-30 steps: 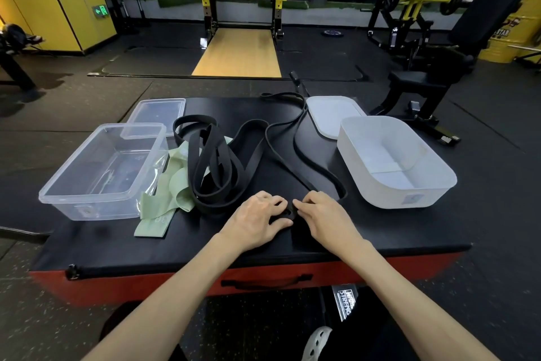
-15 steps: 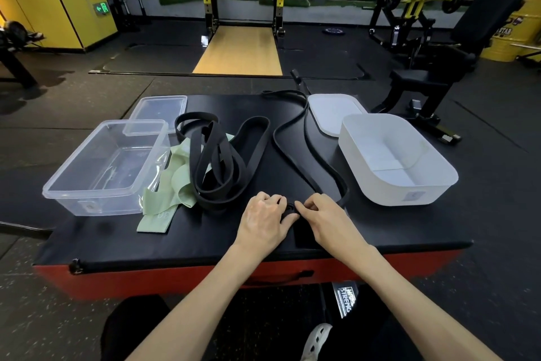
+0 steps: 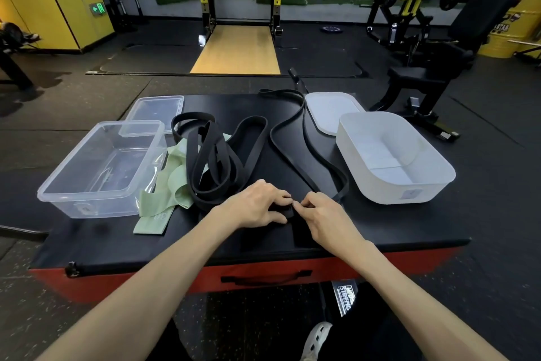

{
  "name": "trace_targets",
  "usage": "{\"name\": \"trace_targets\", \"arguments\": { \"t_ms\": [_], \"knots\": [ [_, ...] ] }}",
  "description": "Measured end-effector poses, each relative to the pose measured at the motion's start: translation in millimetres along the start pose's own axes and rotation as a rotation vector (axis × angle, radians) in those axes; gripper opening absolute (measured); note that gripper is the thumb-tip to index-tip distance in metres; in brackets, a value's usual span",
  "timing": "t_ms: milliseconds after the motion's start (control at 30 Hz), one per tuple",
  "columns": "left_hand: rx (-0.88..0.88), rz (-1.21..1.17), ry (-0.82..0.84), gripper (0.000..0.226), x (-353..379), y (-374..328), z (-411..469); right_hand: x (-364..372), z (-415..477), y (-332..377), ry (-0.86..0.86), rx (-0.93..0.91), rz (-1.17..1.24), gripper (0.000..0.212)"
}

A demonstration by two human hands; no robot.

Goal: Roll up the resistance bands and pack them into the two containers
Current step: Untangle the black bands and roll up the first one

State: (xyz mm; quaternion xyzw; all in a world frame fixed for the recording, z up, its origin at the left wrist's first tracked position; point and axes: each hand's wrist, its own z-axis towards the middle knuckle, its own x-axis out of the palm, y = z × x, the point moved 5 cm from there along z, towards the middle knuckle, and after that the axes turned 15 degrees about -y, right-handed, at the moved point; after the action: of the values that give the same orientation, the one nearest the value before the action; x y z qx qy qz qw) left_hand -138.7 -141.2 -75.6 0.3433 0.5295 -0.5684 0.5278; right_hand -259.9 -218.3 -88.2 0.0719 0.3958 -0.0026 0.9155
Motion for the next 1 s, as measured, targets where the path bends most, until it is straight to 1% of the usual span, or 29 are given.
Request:
{"name": "trace_targets", "arguments": {
  "t_ms": [133, 200, 333, 433, 567, 667, 767, 833, 900, 1000],
  "knots": [
    [-0.048, 0.003, -0.123, 0.048, 0, -5, -10, -1, 0, -4, 0.001, 0.065, 0.054, 0.030],
    [-0.090, 0.006, -0.192, 0.048, 3, -8, -15, 0, -1, -8, 0.003, 0.110, 0.084, 0.028],
    [-0.146, 0.013, -0.304, 0.048, 8, -12, -22, 0, -2, -10, 0.010, 0.103, 0.072, 0.028],
    [-0.183, 0.054, -0.365, 0.049, 12, -16, -23, -1, 2, -10, -0.028, 0.124, 0.056, 0.024],
    [-0.271, 0.117, -0.431, 0.039, 15, -22, -25, 0, 9, -11, -0.046, 0.105, 0.012, 0.020],
    [-0.338, 0.193, -0.429, 0.037, 11, -31, -25, 2, 8, -12, -0.036, 0.115, 0.010, 0.023],
    [-0.379, 0.254, -0.414, 0.043, 10, -37, -23, 4, 7, -9, -0.040, 0.108, 0.005, 0.025],
    [-0.388, 0.309, -0.405, 0.044, 10, -38, -23, 4, 8, -9, -0.059, 0.130, 0.007, 0.024],
    [-0.393, 0.316, -0.386, 0.044, 13, -39, -22, 5, 8, -9, -0.067, 0.136, 0.002, 0.024],
    [-0.364, 0.315, -0.414, 0.043, 17, -36, -25, 5, 8, -7, -0.051, 0.099, -0.016, 0.028]
  ]
}}
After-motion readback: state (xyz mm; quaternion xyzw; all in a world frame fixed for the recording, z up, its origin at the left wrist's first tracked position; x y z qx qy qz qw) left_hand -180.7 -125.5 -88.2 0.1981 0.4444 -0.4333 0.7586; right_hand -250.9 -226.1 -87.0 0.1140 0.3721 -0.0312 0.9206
